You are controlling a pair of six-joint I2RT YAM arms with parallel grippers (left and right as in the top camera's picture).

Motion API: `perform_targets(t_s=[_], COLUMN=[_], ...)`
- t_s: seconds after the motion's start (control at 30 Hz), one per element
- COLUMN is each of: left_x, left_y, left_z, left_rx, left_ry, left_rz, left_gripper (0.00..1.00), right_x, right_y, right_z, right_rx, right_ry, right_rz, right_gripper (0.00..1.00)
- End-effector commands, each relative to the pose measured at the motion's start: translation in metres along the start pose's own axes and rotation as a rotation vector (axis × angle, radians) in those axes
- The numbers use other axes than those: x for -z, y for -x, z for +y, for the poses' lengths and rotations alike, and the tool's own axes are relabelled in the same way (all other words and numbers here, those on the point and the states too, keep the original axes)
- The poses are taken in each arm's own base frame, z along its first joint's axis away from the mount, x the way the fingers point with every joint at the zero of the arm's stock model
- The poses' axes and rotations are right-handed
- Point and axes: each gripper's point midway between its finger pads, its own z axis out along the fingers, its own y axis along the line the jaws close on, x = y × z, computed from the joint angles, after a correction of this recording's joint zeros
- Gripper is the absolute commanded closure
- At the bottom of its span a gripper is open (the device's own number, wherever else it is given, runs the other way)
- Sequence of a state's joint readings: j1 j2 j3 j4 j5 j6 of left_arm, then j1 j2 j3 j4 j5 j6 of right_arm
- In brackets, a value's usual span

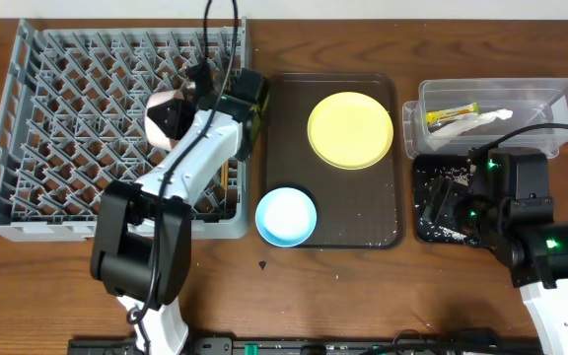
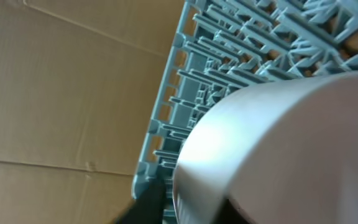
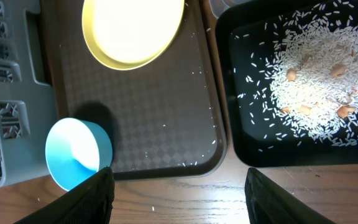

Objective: Sort waste into correct bins and load items into the dishwasher
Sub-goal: 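Place the white bowl into the dish rack with left gripper, then reach the left gripper to the light-blue bowl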

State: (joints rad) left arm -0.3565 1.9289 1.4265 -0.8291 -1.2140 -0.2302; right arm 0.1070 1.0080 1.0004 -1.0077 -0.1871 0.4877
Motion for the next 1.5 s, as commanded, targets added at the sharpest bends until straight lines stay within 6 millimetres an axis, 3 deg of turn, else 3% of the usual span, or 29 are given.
perform_targets(t_s=[0.0, 0.23, 0.33, 0.43, 0.63, 0.8, 0.83, 0.9, 1.07, 1.23, 1.47], left_x=[0.001, 0.014, 0.024, 0.041, 0.091, 0.156, 0.187, 0.220, 0.244, 0.248, 0.249], left_y=[-0.003, 0.000, -0.004, -0.012, -0.013, -0.008, -0.013, -0.024, -0.059, -0.104, -0.136], left_z=[-0.009, -0.016, -0.032, -0.052, -0.053, -0.041, -0.040, -0.041, -0.051, -0.094, -0.161], left_rx=[-0.013, -0.028, -0.047, -0.082, -0.075, 0.013, 0.023, 0.013, 0.045, -0.009, -0.043], left_ry=[-0.004, -0.020, -0.107, -0.238, -0.460, -0.797, -0.981, -1.186, -1.334, -1.346, -1.384], left_rz=[0.000, -0.029, -0.023, -0.003, -0.028, -0.074, -0.068, -0.037, 0.190, 0.319, 0.286], left_gripper=[0.69, 0.50, 0.42, 0.42, 0.40, 0.36, 0.43, 0.55, 0.90, 0.92, 0.92], right_x=[0.001, 0.001, 0.001, 0.001, 0.001, 0.001, 0.001, 0.001, 0.001, 0.001, 0.001], right_y=[0.002, 0.002, 0.002, 0.002, 0.001, 0.001, 0.001, 0.000, 0.000, 0.000, -0.001], right_z=[0.000, 0.000, 0.000, 0.000, 0.000, -0.001, -0.001, -0.001, -0.001, -0.001, -0.001], right_rx=[-0.010, -0.010, -0.010, -0.010, -0.011, -0.012, -0.012, -0.012, -0.012, -0.012, -0.013], right_ry=[0.004, 0.005, 0.004, 0.004, 0.001, 0.001, 0.001, 0.000, -0.001, -0.001, -0.003], right_rz=[-0.006, -0.006, -0.006, -0.004, 0.000, 0.001, 0.001, 0.003, 0.004, 0.005, 0.007], right_gripper=[0.35, 0.35, 0.35, 0.35, 0.35, 0.35, 0.35, 0.35, 0.36, 0.36, 0.36])
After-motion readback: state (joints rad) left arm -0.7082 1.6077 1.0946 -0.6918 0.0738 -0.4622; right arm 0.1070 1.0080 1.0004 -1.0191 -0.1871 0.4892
